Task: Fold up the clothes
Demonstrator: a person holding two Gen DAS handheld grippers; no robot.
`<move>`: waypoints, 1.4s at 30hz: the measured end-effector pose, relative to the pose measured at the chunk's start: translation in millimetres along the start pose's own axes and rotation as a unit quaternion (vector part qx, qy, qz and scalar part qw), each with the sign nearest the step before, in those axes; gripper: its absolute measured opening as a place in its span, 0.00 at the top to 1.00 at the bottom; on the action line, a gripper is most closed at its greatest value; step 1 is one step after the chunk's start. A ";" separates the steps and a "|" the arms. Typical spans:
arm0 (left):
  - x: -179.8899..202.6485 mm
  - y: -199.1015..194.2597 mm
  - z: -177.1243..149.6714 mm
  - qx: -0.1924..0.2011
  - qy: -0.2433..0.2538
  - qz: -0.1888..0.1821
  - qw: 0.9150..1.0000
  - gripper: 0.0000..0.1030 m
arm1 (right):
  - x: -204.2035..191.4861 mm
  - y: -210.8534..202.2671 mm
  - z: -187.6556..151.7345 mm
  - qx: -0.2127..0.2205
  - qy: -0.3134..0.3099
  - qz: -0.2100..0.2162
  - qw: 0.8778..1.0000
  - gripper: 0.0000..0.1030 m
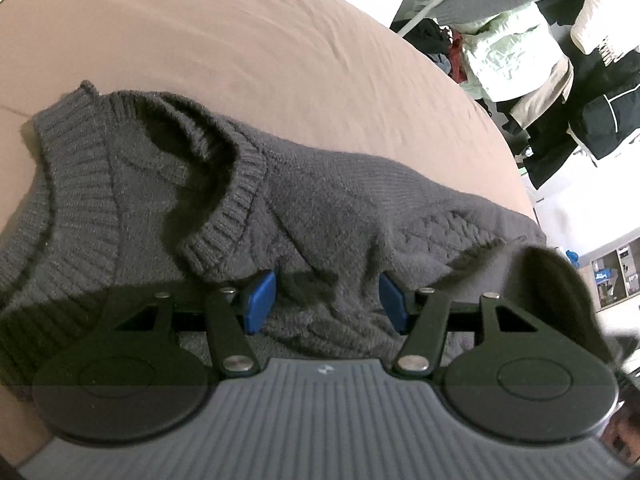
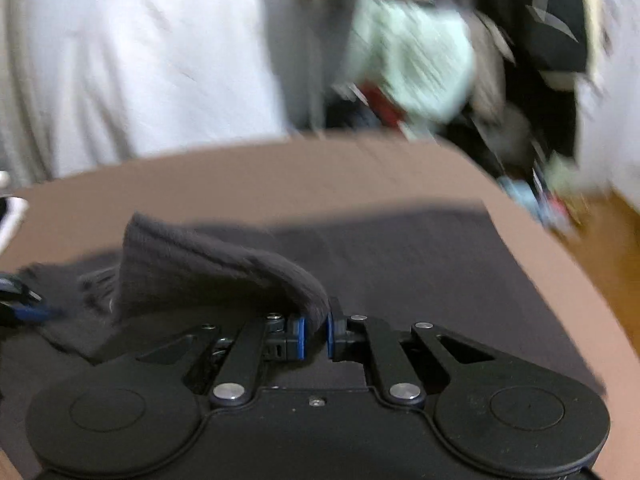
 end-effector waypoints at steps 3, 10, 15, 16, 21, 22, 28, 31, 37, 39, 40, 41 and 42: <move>0.8 -0.3 -2.9 0.004 0.002 0.007 1.000 0.45 | 25.8 17.5 -19.8 -0.048 0.056 -0.004 0.997 0.87; 1.8 -4.7 -6.3 0.011 0.010 0.021 1.000 0.45 | 38.0 30.4 -43.3 -0.092 0.063 -0.015 0.994 0.59; 12.0 -21.1 -2.9 0.031 0.047 0.064 0.996 0.45 | 45.5 14.9 -27.5 -0.085 0.001 -0.048 0.995 0.43; 13.7 -24.6 -1.8 0.040 0.060 0.086 0.994 0.45 | 49.6 9.3 -24.2 -0.081 0.009 -0.051 0.995 0.39; 12.9 -25.5 -2.0 0.047 0.095 0.165 0.981 0.45 | 77.1 19.9 -31.1 -0.123 0.096 -0.001 0.988 0.37; 12.8 -25.5 -2.7 0.044 0.090 0.158 0.982 0.45 | 82.0 24.8 -35.9 -0.139 0.113 0.013 0.984 0.38; 12.3 -27.8 -2.0 0.039 0.081 0.159 0.983 0.45 | 110.6 36.1 -49.6 -0.183 0.153 0.009 0.971 0.40; 14.1 -28.8 -1.9 0.044 0.083 0.156 0.983 0.45 | 139.3 22.7 -45.3 -0.135 0.256 0.017 0.957 0.40; 35.6 -40.3 0.0 0.076 0.120 0.123 0.982 0.44 | 96.2 6.6 -21.7 -0.083 0.156 0.077 0.981 0.41; 38.4 -39.9 -0.9 0.075 0.125 0.131 0.981 0.43 | 61.5 4.1 -19.5 -0.075 0.098 0.121 0.985 0.41; 38.5 -38.6 -1.9 0.072 0.128 0.138 0.980 0.43 | 40.9 4.3 -22.6 -0.077 0.059 0.140 0.985 0.41; 37.8 -36.7 -2.9 0.069 0.129 0.146 0.978 0.43 | 21.2 10.1 -29.0 -0.089 0.018 0.146 0.985 0.40; 35.8 -33.7 -3.6 0.064 0.129 0.156 0.977 0.43 | 4.1 19.4 -35.3 -0.103 -0.020 0.145 0.984 0.40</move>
Point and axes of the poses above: each gripper's, at about its wrist camera, not at the fingertips, and y roughly the way its jaws point, x to its right, z to its top, the point moved 8 cm from there along y, roughly the way its jaws point, and after that the axes turned 9 degrees about -x, right-handed, at the moved point
